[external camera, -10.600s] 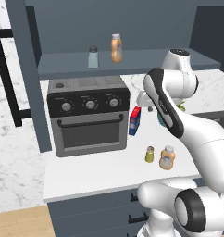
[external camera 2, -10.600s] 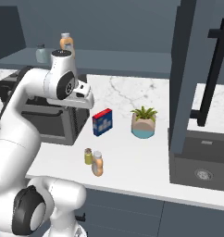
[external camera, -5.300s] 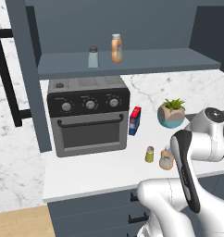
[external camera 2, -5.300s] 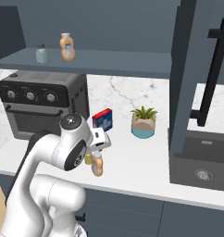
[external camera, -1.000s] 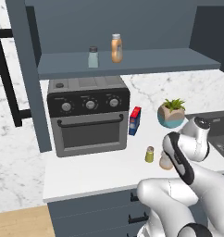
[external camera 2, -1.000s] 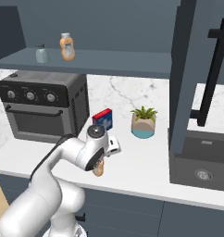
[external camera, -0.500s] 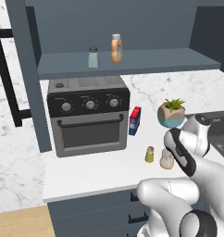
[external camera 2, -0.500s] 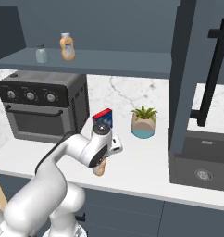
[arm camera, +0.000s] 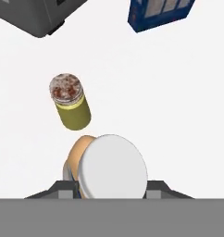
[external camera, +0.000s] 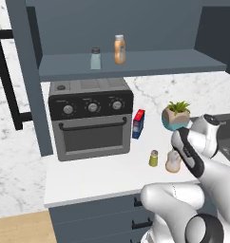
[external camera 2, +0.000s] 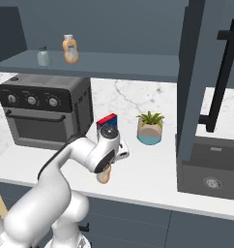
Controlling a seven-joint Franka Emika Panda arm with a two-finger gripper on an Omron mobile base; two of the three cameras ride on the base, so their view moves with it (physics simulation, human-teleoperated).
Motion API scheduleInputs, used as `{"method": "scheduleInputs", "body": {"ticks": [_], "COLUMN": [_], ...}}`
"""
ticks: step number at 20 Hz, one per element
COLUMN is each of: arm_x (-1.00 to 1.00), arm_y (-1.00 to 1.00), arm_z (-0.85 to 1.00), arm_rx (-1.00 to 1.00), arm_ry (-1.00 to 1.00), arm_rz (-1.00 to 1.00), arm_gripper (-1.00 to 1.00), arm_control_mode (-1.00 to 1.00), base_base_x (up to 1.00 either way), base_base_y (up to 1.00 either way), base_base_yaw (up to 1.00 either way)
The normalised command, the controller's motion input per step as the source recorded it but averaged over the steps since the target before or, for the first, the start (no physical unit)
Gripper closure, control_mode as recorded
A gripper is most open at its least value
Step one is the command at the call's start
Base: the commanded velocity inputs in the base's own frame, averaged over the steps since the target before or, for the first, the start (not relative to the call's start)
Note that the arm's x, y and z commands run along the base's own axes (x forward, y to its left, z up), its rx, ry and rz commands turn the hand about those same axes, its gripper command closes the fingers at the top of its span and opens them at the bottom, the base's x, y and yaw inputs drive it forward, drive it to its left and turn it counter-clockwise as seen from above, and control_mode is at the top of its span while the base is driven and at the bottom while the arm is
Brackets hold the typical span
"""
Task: Put the shaker and condiment bottle from the counter next to their counterparts in the cabinet.
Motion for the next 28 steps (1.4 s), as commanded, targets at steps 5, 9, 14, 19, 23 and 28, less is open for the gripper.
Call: {"method": "scheduleInputs", "body": {"ticks": [5, 9, 14, 19, 23, 28], "arm_x": [-0.06, -0.01, -0.03, -0.02, 0.0, -0.03], "arm_y": [0.03, 0.15, 0.24, 0.07, 0.0, 0.03], "arm_z": [0.56, 0.65, 0.6, 0.56, 0.54, 0.57], "arm_rx": [-0.06, -0.12, -0.18, -0.04, 0.0, 0.0], "arm_ry": [-0.08, -0.07, -0.06, 0.0, 0.0, -0.01], "arm_rz": [0.0, 0.0, 0.0, 0.0, 0.0, 0.0], "arm_gripper": [1.0, 1.0, 1.0, 1.0, 1.0, 1.0], "arm_control_mode": [-1.0, -1.0, -1.0, -1.0, -1.0, -1.0], "base_base_x": [0.0, 0.0, 0.0, 0.0, 0.0, 0.0], "base_base_y": [0.0, 0.0, 0.0, 0.0, 0.0, 0.0], "base_base_yaw": [0.0, 0.0, 0.0, 0.0, 0.0, 0.0]}}
